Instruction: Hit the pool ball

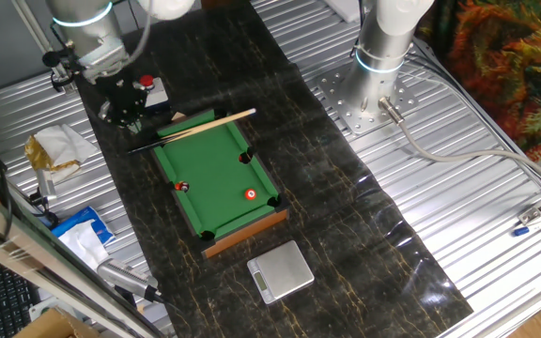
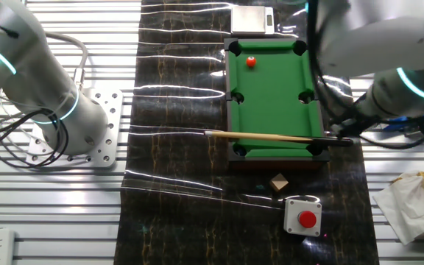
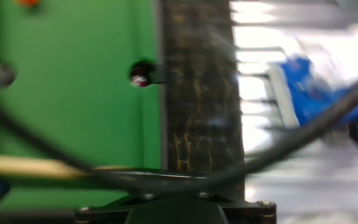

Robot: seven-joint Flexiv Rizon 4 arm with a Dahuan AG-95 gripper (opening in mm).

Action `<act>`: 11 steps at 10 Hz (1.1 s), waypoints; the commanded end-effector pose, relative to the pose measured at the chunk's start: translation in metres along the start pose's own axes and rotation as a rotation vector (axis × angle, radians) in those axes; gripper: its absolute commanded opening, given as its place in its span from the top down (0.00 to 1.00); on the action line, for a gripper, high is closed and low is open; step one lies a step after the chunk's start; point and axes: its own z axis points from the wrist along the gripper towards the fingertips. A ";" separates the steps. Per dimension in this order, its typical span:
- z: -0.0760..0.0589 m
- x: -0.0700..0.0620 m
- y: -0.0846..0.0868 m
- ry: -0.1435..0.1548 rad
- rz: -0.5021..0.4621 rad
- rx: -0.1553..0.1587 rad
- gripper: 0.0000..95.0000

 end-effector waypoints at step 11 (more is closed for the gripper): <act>0.008 0.005 -0.021 0.083 -0.641 -0.069 1.00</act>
